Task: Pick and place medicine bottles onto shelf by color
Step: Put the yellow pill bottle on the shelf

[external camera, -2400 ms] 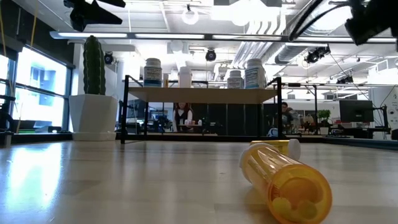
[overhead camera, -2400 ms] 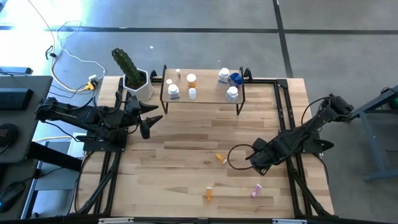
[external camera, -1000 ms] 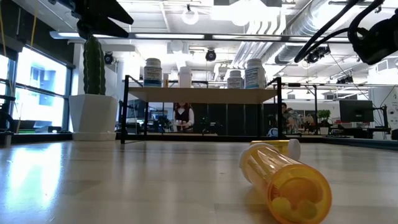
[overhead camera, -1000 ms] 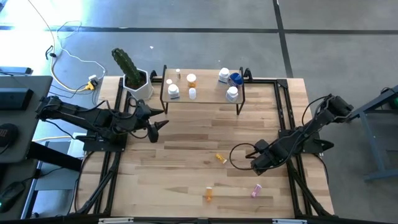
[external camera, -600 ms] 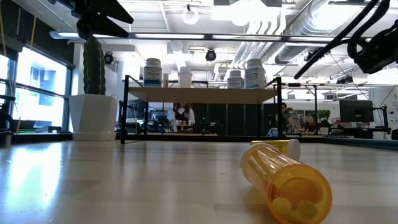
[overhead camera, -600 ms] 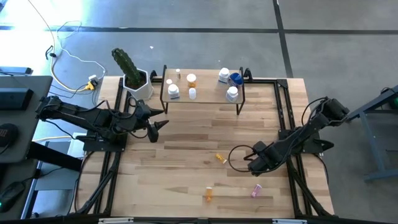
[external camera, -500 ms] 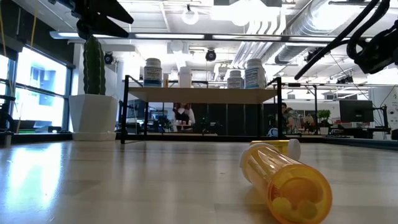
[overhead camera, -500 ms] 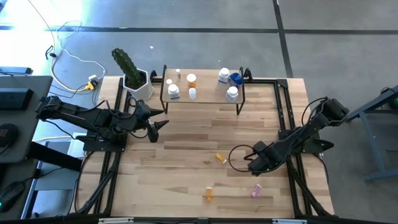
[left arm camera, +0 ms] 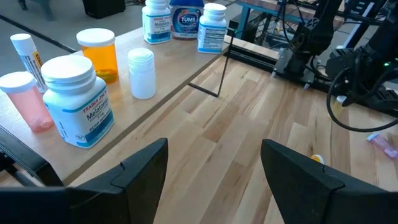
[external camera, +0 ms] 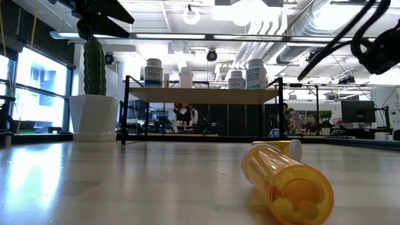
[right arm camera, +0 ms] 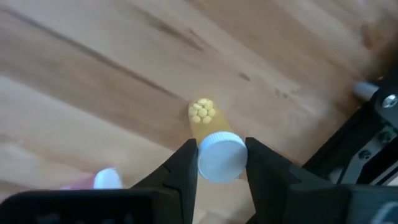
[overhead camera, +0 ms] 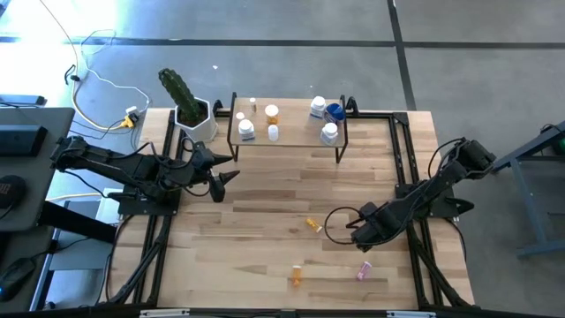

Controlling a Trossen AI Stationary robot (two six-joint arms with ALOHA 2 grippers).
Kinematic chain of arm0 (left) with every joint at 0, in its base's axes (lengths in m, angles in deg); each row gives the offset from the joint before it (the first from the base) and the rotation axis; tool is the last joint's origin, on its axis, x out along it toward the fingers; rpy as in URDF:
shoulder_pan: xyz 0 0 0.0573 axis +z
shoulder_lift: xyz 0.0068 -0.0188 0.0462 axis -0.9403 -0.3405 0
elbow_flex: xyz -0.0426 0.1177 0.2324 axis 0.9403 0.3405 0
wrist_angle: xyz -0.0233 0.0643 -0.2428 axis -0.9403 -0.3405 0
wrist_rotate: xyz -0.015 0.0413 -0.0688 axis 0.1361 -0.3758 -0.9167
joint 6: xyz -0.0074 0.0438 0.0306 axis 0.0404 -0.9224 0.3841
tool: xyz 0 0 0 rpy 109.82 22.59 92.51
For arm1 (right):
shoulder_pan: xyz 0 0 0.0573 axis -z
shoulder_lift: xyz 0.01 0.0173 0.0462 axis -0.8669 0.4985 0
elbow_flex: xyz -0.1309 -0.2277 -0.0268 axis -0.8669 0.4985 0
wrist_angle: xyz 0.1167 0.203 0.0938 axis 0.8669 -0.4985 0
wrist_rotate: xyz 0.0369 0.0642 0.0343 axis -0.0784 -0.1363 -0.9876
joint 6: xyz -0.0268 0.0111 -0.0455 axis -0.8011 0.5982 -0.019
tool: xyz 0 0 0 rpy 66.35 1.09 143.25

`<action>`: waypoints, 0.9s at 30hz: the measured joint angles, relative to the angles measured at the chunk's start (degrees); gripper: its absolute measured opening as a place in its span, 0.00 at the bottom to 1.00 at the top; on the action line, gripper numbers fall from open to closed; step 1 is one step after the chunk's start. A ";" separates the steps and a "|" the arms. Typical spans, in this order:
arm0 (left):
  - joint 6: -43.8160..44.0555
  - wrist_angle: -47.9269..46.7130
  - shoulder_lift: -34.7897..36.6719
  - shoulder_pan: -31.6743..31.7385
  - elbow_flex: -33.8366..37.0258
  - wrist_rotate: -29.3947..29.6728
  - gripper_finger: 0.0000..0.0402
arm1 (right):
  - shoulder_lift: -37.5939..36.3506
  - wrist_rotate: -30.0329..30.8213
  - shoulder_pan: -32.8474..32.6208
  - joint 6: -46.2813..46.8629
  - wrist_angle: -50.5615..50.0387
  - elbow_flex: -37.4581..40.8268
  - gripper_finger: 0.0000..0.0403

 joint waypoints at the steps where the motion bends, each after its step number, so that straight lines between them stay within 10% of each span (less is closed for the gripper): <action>1: 0.00 0.00 0.00 0.00 0.00 0.00 0.62 | 0.00 -0.23 0.01 0.04 0.01 -0.58 0.25; 27: -9.71 -0.02 0.00 7.53 0.00 -6.88 0.62 | -0.01 14.08 18.53 -13.20 1.23 -27.51 0.26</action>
